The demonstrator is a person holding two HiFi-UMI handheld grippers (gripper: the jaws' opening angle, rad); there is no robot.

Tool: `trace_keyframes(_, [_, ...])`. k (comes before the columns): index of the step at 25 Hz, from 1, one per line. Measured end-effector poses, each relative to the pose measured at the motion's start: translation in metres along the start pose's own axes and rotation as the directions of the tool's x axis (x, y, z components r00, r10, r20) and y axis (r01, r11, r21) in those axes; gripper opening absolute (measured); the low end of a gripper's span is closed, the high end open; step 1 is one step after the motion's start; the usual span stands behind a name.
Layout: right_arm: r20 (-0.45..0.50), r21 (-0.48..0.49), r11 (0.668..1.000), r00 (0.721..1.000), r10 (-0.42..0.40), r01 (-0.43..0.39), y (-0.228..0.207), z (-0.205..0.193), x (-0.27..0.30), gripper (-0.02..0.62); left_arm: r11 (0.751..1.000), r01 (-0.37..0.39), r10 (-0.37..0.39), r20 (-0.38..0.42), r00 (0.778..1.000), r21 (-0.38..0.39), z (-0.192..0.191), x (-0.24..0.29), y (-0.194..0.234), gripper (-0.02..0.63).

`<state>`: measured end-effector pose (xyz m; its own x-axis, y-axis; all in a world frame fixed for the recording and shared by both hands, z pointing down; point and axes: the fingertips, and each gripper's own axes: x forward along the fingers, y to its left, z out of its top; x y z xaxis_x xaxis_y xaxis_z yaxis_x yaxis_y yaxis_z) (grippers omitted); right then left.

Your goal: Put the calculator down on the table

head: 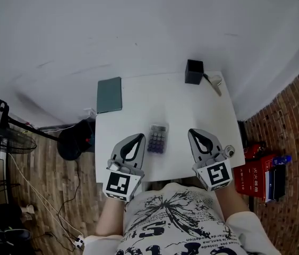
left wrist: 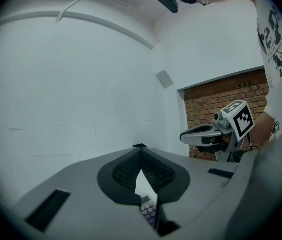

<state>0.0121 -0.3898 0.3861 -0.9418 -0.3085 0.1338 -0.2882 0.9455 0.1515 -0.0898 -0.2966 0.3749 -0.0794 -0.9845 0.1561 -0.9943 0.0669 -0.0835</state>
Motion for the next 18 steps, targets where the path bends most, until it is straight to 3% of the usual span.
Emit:
trace_keyframes(9, [0.072,-0.034,0.999,0.997,0.024,-0.021,0.004,0.01,-0.002,0.012,0.999,0.032,-0.032,0.006,0.999,-0.005,0.001,0.0,-0.006,0.014])
trace_keyframes(14, [-0.008,-0.021,1.0,1.0,0.01,-0.01,-0.003,0.001,-0.005,0.012,0.999,0.043,-0.042,0.067,0.997,-0.013,0.008,0.004,-0.011,0.014])
trace_keyframes(18, [-0.003,-0.006,1.0,1.0,0.015,-0.015,-0.007,-0.002,-0.005,0.012,0.998,0.057,-0.055,0.091,0.994,-0.024,0.01,0.008,-0.015,0.014])
